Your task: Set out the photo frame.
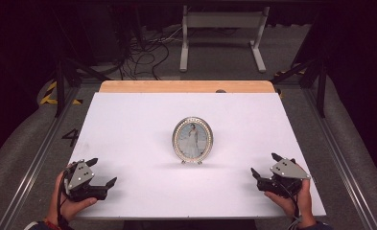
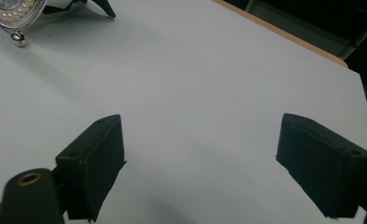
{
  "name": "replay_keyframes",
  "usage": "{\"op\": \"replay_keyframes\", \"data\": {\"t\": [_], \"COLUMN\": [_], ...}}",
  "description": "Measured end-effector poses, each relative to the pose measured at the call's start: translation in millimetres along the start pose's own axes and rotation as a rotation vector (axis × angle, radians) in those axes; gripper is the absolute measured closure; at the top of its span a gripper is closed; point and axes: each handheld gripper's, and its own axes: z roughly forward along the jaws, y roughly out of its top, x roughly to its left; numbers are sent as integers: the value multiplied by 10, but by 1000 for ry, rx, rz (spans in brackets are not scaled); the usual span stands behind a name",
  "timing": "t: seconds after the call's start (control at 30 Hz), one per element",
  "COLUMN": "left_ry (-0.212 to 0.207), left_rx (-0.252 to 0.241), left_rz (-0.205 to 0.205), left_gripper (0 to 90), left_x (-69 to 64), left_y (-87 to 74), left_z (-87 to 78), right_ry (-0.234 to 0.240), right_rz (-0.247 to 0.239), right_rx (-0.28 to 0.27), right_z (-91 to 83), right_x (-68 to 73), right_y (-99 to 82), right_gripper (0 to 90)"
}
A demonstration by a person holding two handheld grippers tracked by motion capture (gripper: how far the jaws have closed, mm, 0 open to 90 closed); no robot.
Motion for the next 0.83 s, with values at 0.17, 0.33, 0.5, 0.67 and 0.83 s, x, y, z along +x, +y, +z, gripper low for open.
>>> {"op": "replay_keyframes", "data": {"t": [0.17,0.33,0.5,0.67,0.83], "left_ry": [2,3,-6,-3,2], "left_rx": [-3,9,5,9,11], "left_rz": [-9,-6,-10,-15,-29], "left_gripper": [85,81,80,80,80], "left_x": [0,3,5,10,34], "left_y": [3,7,7,7,10], "left_z": [9,29,31,30,50], "right_ry": [0,-4,-9,-20,-22], "right_rz": [2,6,7,5,13], "right_rx": [6,7,7,9,5], "right_z": [14,16,11,5,7], "right_x": [-6,-20,-32,-28,-60], "right_y": [-11,-20,-21,-22,-35], "right_gripper": [151,148,147,148,147]}}
